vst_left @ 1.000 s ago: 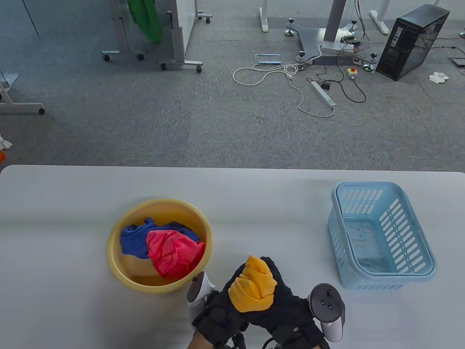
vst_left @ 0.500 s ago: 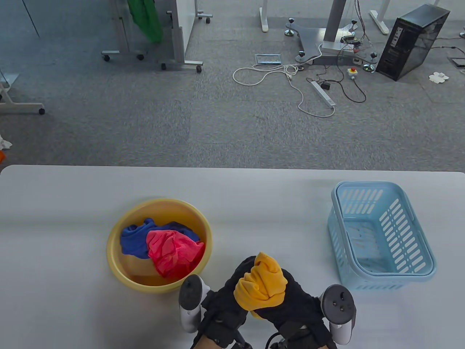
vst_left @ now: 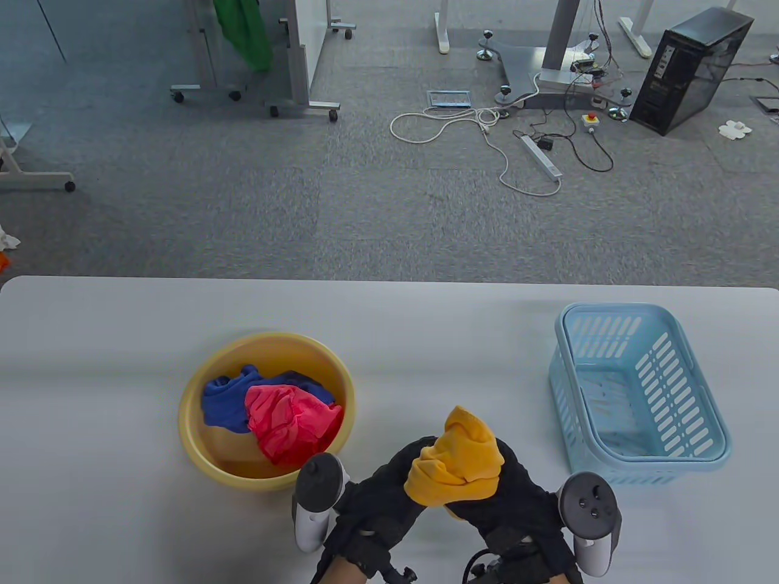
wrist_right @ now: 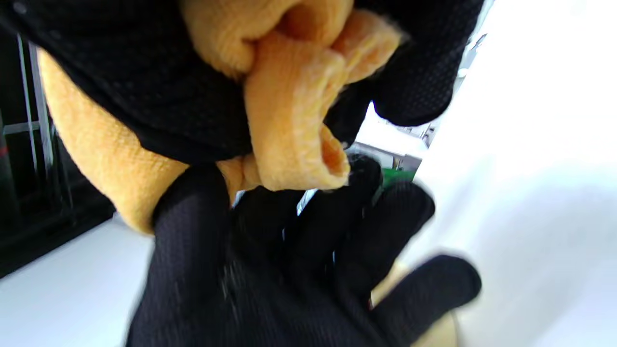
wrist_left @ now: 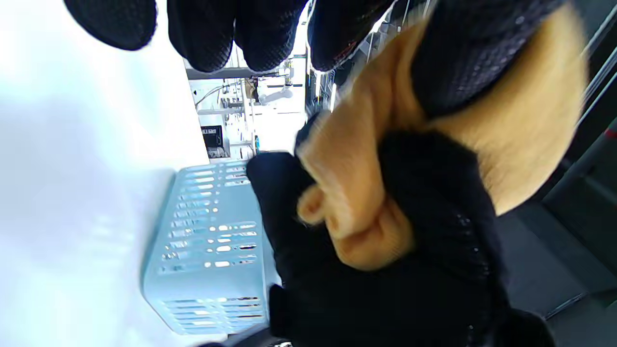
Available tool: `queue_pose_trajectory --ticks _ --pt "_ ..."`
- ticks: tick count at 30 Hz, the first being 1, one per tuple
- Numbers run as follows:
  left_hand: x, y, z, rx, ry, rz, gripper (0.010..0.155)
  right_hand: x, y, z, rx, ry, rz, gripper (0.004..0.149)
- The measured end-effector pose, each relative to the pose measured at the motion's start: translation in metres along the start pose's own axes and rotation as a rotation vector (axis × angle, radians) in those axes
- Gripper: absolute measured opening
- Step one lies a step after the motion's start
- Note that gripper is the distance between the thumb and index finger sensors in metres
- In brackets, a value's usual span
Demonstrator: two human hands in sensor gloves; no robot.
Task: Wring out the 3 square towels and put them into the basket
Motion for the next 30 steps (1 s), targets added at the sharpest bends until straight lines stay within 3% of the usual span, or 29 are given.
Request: queue_pose_trajectory --ticks 1,4,7,8,13,15,18,22,25,27,30 --pt "0.001 -0.002 0.003 0.016 0.005 0.007 0.070 0.000 0.000 -0.006 -0.019 -0.020 0.003 0.084" --pt "0.006 -0.007 0.012 0.132 0.078 0.035 0.071 0.004 0.009 -0.023 0.144 -0.111 -0.047 0.084" --pt "0.011 0.000 0.018 -0.026 0.228 0.037 0.073 0.006 0.021 -0.021 0.267 -0.140 -0.116 0.085" --pt "0.012 0.003 0.018 -0.061 0.234 0.040 0.073 0.007 0.024 -0.018 0.305 -0.142 -0.137 0.084" --pt "0.012 -0.005 0.010 0.146 0.136 0.091 0.078 0.013 0.036 0.003 0.542 -0.161 -0.257 0.084" --pt "0.014 -0.012 0.006 0.206 0.087 0.190 0.080 0.015 0.040 0.012 0.611 -0.147 -0.311 0.084" --pt "0.013 -0.018 -0.002 0.335 -0.014 0.235 0.083 0.019 0.048 0.021 0.640 -0.121 -0.414 0.084" --pt "0.012 -0.018 -0.012 0.537 -0.132 0.230 0.086 0.024 0.055 0.032 0.770 -0.100 -0.495 0.083" --pt "0.011 -0.014 -0.023 0.717 -0.250 0.188 0.097 0.029 0.057 0.047 0.991 -0.094 -0.583 0.082" --pt "0.010 -0.013 -0.025 0.666 -0.298 0.160 0.106 0.033 0.059 0.059 1.114 -0.085 -0.618 0.082" --pt "0.010 -0.010 -0.025 0.558 -0.280 0.175 0.110 0.036 0.058 0.069 1.148 -0.073 -0.644 0.081"
Point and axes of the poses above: the tracker on the back of each hand, its own y axis roughly to the thumb side, its own x axis roughly from the fingertips to the wrist, z = x × y, the point moved 4 cm from there along -x, roughly from the wrist to the fingertips, and after that the axes turned 2 degrees about -y, right-handed, at the moved point
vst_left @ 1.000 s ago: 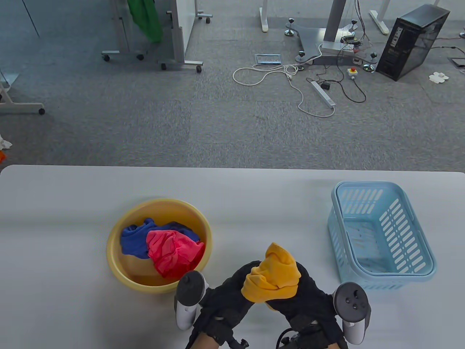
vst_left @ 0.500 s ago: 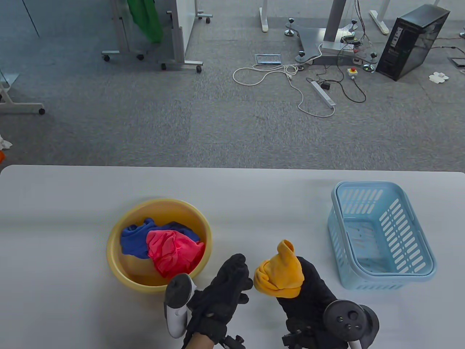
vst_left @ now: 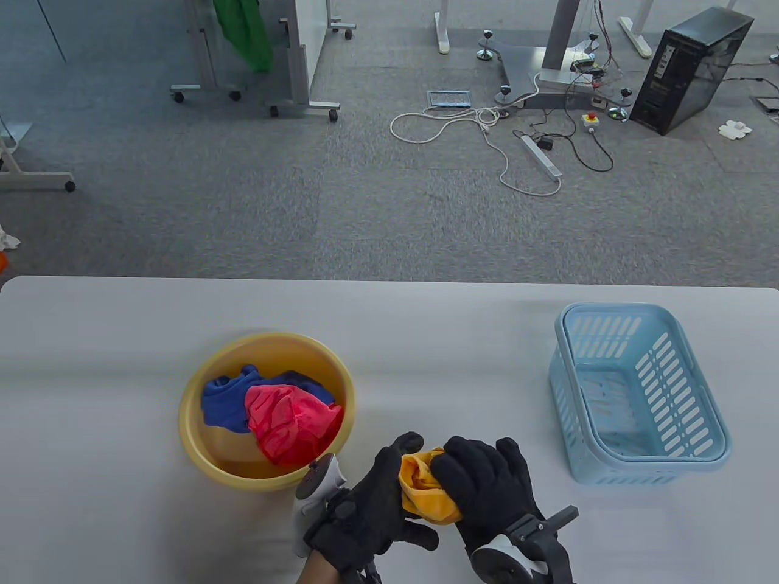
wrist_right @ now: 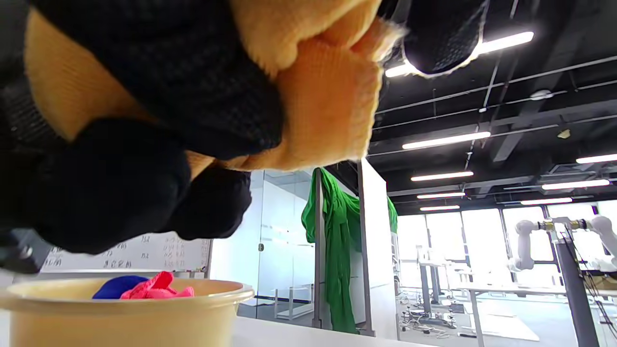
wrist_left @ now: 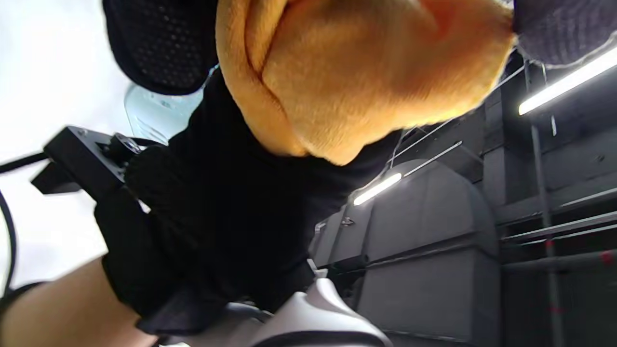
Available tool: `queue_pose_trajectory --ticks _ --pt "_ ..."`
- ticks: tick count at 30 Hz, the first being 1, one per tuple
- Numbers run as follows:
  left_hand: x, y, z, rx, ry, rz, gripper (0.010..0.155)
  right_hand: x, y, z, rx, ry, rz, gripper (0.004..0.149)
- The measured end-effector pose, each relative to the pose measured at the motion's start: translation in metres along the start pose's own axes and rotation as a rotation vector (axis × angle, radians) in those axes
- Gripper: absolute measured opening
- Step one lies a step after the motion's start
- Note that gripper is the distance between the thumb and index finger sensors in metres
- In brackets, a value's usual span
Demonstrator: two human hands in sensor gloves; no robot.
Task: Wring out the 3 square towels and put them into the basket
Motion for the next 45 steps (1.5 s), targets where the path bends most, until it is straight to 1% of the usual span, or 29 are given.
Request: queue_pose_trajectory --ticks 1,2,3,4,5,6,11,14,16,18,21,23,24,26,27,29,31,32,34,36,37,40,43,44,45 --pt "0.000 0.000 0.000 -0.016 0.020 0.010 0.108 0.000 0.002 0.001 0.005 -0.003 -0.004 0.081" --pt "0.001 -0.001 0.002 -0.039 0.067 0.025 0.100 0.000 0.004 0.004 -0.014 -0.001 -0.019 0.081" --pt "0.002 -0.005 0.005 -0.031 0.152 0.021 0.091 0.001 0.006 0.005 -0.032 -0.004 -0.029 0.081" --pt "0.002 -0.007 0.007 -0.016 0.212 0.012 0.083 0.000 0.006 0.007 -0.039 -0.002 -0.028 0.080" --pt "0.002 -0.009 0.009 -0.009 0.254 0.007 0.077 0.000 0.005 0.008 -0.032 0.013 -0.025 0.081" --pt "0.002 -0.010 0.010 -0.025 0.259 0.011 0.074 0.000 0.004 0.009 -0.048 0.012 -0.024 0.081" --pt "0.004 -0.005 0.017 -0.170 0.349 -0.023 0.064 0.000 -0.002 0.015 -0.101 0.056 0.030 0.083" --pt "0.008 0.003 0.018 -0.270 0.423 -0.080 0.060 0.002 -0.011 0.019 -0.196 0.036 0.075 0.087" --pt "0.010 0.010 0.018 -0.375 0.484 -0.126 0.059 0.002 -0.016 0.023 -0.276 0.052 0.115 0.088" --pt "0.012 0.014 0.017 -0.432 0.513 -0.157 0.057 0.002 -0.020 0.025 -0.334 0.068 0.144 0.089" --pt "0.012 0.019 0.015 -0.476 0.503 -0.189 0.056 0.002 -0.025 0.028 -0.402 0.092 0.178 0.089" --pt "0.013 0.024 0.014 -0.554 0.522 -0.223 0.055 0.003 -0.029 0.033 -0.485 0.134 0.221 0.090" --pt "0.014 0.026 0.013 -0.578 0.525 -0.238 0.054 0.004 -0.032 0.036 -0.521 0.156 0.245 0.093" --pt "0.016 0.032 0.012 -0.605 0.542 -0.291 0.054 0.006 -0.033 0.040 -0.622 0.178 0.321 0.104" --pt "0.018 0.038 0.011 -0.623 0.545 -0.324 0.053 0.006 -0.033 0.042 -0.671 0.191 0.347 0.103" --pt "0.021 0.047 0.008 -0.707 0.531 -0.364 0.052 0.005 -0.032 0.046 -0.728 0.230 0.353 0.099" --pt "0.023 0.051 0.006 -0.739 0.528 -0.407 0.052 0.005 -0.033 0.053 -0.813 0.266 0.378 0.094" --pt "0.024 0.053 0.005 -0.770 0.531 -0.439 0.051 0.006 -0.034 0.059 -0.879 0.308 0.395 0.090" --pt "0.025 0.054 0.005 -0.817 0.519 -0.452 0.051 0.007 -0.035 0.067 -0.948 0.362 0.409 0.086" --pt "0.025 0.057 0.004 -0.839 0.506 -0.475 0.050 0.009 -0.035 0.073 -0.994 0.379 0.432 0.084" --pt "0.025 0.058 0.004 -0.858 0.494 -0.482 0.050 0.011 -0.035 0.075 -1.023 0.401 0.452 0.083" --pt "0.025 0.059 0.003 -0.891 0.470 -0.513 0.050 0.013 -0.034 0.083 -1.093 0.477 0.450 0.082" --pt "0.027 0.059 0.003 -0.919 0.500 -0.538 0.051 0.015 -0.034 0.091 -1.154 0.526 0.463 0.082" --pt "0.026 0.057 0.003 -0.923 0.495 -0.538 0.051 0.017 -0.033 0.097 -1.202 0.589 0.471 0.083" --pt "0.027 0.057 0.003 -0.934 0.493 -0.540 0.051 0.018 -0.033 0.102 -1.236 0.630 0.465 0.083"
Point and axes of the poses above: the tracker on the back of each hand, its own y axis roughly to the thumb side, its own x axis roughly from the fingertips to the wrist, z = x × y, the point moved 4 cm from there along -x, roughly from the wrist to the fingertips, and after that the axes turned 2 degrees about -y, right-handed, at the moved point
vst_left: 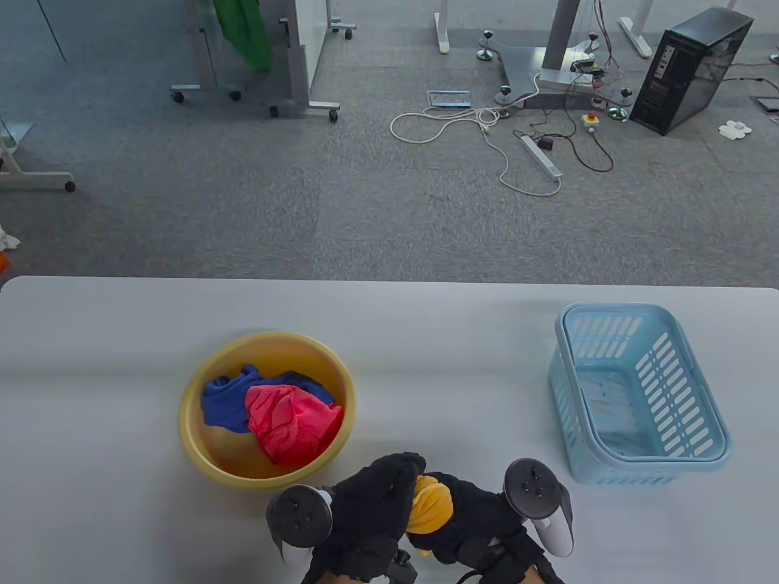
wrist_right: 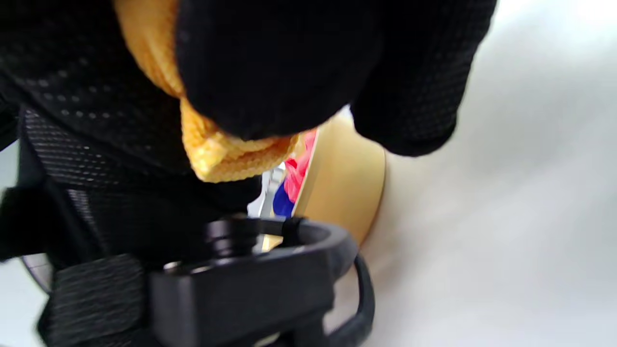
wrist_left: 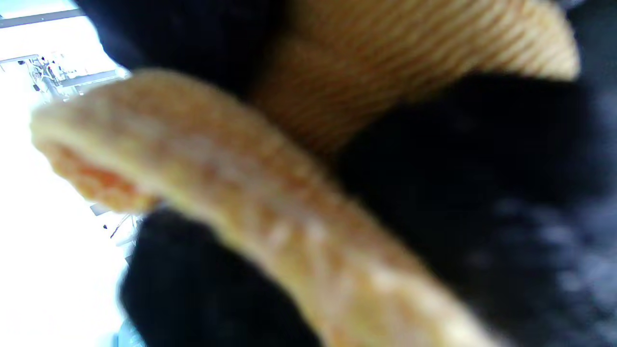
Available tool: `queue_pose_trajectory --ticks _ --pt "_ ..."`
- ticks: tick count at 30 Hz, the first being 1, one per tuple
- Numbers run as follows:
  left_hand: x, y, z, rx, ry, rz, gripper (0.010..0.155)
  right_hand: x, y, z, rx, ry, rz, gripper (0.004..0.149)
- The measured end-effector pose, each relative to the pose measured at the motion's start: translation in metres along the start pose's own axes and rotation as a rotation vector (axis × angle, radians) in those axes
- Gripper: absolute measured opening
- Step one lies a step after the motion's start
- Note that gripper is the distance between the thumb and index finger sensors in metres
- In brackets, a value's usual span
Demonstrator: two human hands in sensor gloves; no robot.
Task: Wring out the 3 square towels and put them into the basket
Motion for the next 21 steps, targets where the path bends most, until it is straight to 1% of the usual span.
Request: queue_pose_trajectory --ticks 5,9,21 --pt "0.000 0.006 0.000 -0.048 0.012 -0.038 0.050 -0.006 -0.011 0.006 -0.115 0.125 0.018 0.083" --pt "0.000 0.010 -0.003 -0.068 0.012 -0.053 0.051 -0.008 -0.016 0.009 -0.157 0.194 0.025 0.081" --pt "-0.001 0.016 -0.006 -0.111 -0.001 -0.109 0.050 -0.013 -0.029 0.018 -0.285 0.326 0.027 0.080"
Point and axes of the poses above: the tracker on the back of each hand, its own y axis roughly to the thumb side, its own x axis roughly from the fingertips to the wrist, z = x × y, the point moved 4 cm from there along -x, roughly from the wrist to the fingertips, and after that the axes turned 2 degrees about -y, right-handed, at the moved point
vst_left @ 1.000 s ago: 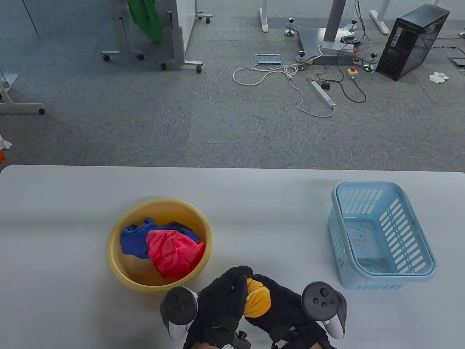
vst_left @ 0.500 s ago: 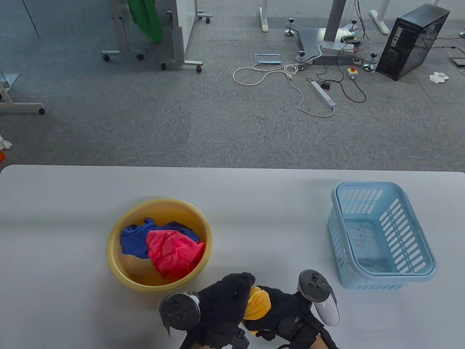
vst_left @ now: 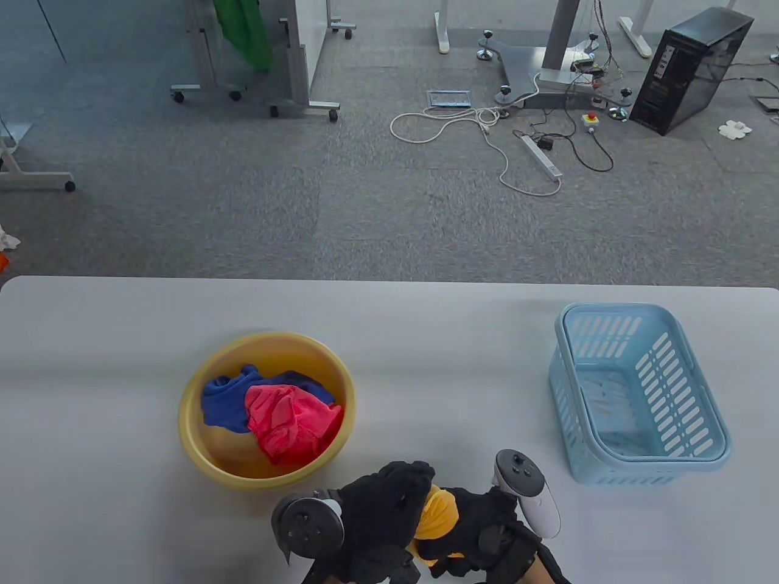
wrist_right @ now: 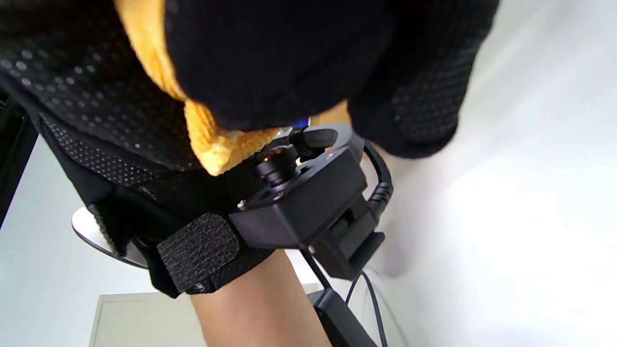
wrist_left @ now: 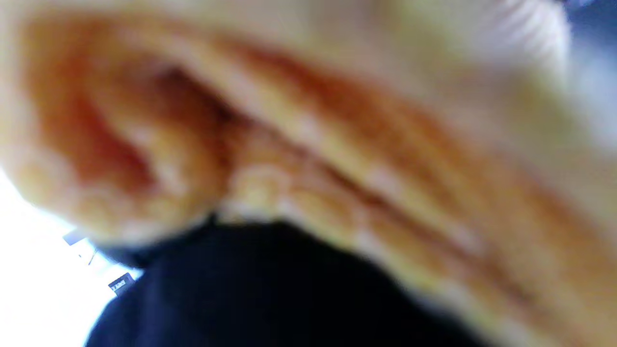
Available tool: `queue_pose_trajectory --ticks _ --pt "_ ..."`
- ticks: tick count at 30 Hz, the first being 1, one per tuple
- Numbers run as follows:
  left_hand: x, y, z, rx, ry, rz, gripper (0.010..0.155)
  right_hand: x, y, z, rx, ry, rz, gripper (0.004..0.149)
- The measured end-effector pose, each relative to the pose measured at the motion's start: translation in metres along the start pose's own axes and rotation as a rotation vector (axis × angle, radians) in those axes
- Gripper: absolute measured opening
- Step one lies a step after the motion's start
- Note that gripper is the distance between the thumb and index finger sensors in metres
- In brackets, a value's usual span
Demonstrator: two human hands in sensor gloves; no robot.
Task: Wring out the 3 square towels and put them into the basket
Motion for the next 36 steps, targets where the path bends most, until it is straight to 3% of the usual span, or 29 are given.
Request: queue_pose_trajectory --ticks 3,24,31,36 --pt "0.000 0.002 -0.001 0.007 0.002 -0.012 0.050 -0.002 -0.005 0.005 -0.070 0.068 -0.008 0.078" --pt "0.000 0.012 0.000 0.024 0.041 -0.082 0.049 -0.011 -0.014 0.023 -0.281 0.209 -0.054 0.074" --pt "0.001 0.010 0.001 0.027 0.063 -0.099 0.049 -0.009 -0.011 0.018 -0.223 0.170 -0.057 0.075" --pt "0.000 0.000 0.006 0.096 0.072 -0.047 0.049 0.001 0.009 0.008 -0.003 0.017 -0.045 0.079"
Point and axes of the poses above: the tracker on the back of each hand, its own y axis roughly to the thumb side, its own x axis roughly from the fingertips to the wrist, z = x × y, the point moved 4 cm from there along -x, roughly from the wrist to the fingertips, and after that the axes turned 2 degrees about -y, right-handed, at the moved point
